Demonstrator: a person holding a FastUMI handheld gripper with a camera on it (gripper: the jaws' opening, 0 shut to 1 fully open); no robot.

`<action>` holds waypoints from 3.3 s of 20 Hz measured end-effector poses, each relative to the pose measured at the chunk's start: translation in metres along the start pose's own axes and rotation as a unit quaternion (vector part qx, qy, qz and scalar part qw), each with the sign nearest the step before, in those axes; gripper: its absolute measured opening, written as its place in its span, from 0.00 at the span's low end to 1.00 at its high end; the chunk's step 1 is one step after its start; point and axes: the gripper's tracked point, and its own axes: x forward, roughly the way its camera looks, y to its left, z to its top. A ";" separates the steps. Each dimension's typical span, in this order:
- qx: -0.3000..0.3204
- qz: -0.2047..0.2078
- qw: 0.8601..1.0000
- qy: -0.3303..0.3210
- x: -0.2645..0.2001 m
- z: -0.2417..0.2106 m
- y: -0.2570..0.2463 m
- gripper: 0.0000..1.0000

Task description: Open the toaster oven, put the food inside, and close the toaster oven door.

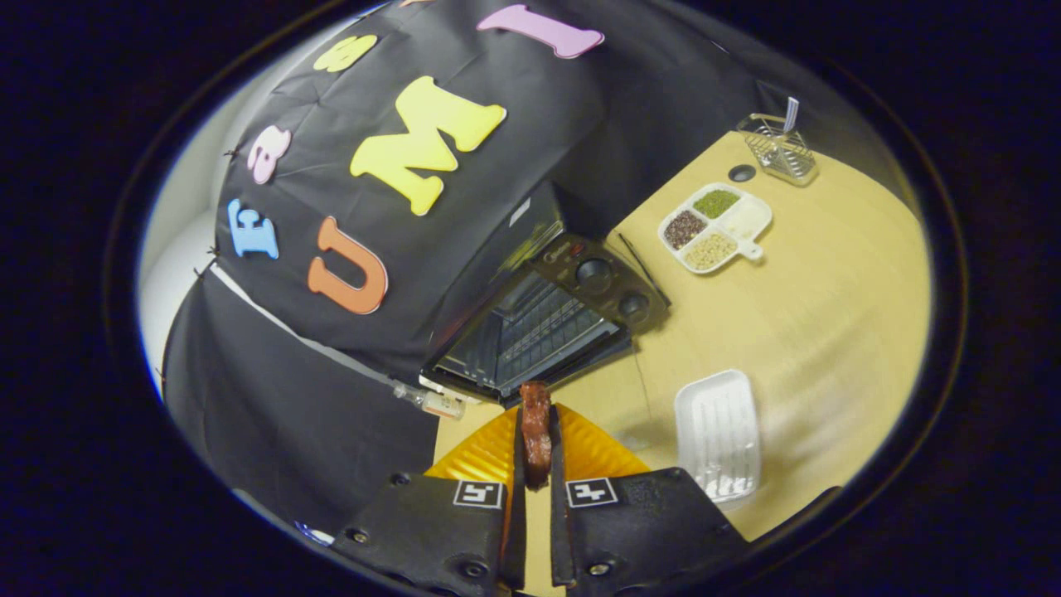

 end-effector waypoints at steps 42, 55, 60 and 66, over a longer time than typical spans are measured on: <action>-0.177 -0.206 0.952 -0.140 0.184 0.021 -0.013 0.95; -0.312 -0.215 0.924 -0.051 0.060 -0.028 0.017 0.96; -0.323 -0.220 0.920 -0.014 0.023 -0.060 0.002 0.96; -0.328 -0.231 0.916 0.029 0.011 -0.106 -0.031 0.96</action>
